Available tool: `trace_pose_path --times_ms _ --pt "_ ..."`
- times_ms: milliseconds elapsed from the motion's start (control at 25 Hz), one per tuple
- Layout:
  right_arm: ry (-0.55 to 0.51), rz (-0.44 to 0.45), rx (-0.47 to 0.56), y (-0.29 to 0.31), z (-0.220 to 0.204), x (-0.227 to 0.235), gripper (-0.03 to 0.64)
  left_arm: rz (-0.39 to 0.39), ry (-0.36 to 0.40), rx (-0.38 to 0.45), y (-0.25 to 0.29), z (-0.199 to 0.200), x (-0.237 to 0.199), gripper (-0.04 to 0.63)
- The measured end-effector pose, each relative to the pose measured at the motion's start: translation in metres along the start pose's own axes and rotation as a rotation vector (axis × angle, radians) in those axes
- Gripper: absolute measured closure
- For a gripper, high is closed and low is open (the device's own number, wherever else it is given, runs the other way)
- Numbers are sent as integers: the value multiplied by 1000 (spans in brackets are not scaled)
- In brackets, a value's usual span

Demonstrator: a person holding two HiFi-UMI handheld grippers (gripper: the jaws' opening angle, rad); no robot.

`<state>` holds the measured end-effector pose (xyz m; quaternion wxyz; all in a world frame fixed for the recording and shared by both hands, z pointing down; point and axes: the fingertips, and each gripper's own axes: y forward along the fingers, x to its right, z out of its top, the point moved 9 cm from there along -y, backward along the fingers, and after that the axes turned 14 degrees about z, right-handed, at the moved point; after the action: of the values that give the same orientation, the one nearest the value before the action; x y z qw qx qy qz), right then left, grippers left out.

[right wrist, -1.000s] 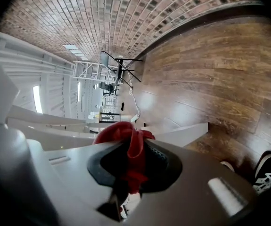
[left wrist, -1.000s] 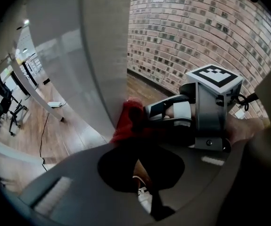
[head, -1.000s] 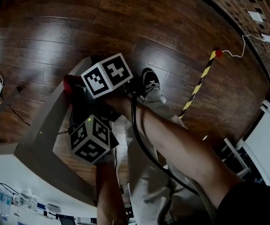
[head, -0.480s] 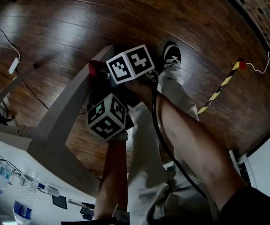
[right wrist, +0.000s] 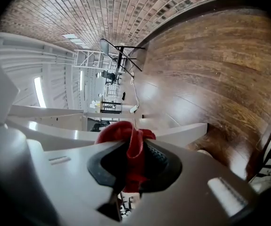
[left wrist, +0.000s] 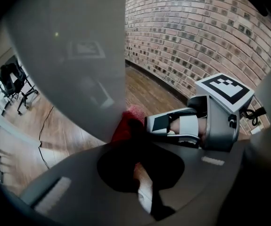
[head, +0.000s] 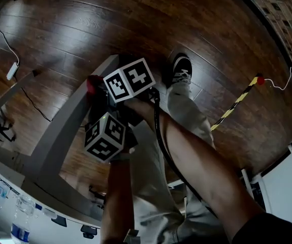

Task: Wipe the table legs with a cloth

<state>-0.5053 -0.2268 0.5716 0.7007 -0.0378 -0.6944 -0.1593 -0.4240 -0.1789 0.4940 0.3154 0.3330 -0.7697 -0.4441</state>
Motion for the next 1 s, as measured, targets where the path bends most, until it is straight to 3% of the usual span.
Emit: trace_pose_path --times_ms 320,560,800,1000 --pt "-20 -41 15 9 7 25 568 -53 -18 9 32 -7 -1 595" --pt "73 -38 71 17 -16 55 568 -52 -33 -38 50 -30 -7 595" --pt "101 -94 85 24 -12 90 568 14 12 -191 74 -38 -1 595" --pt "124 -131 67 30 -11 115 569 -7 107 -214 68 -38 6 595"
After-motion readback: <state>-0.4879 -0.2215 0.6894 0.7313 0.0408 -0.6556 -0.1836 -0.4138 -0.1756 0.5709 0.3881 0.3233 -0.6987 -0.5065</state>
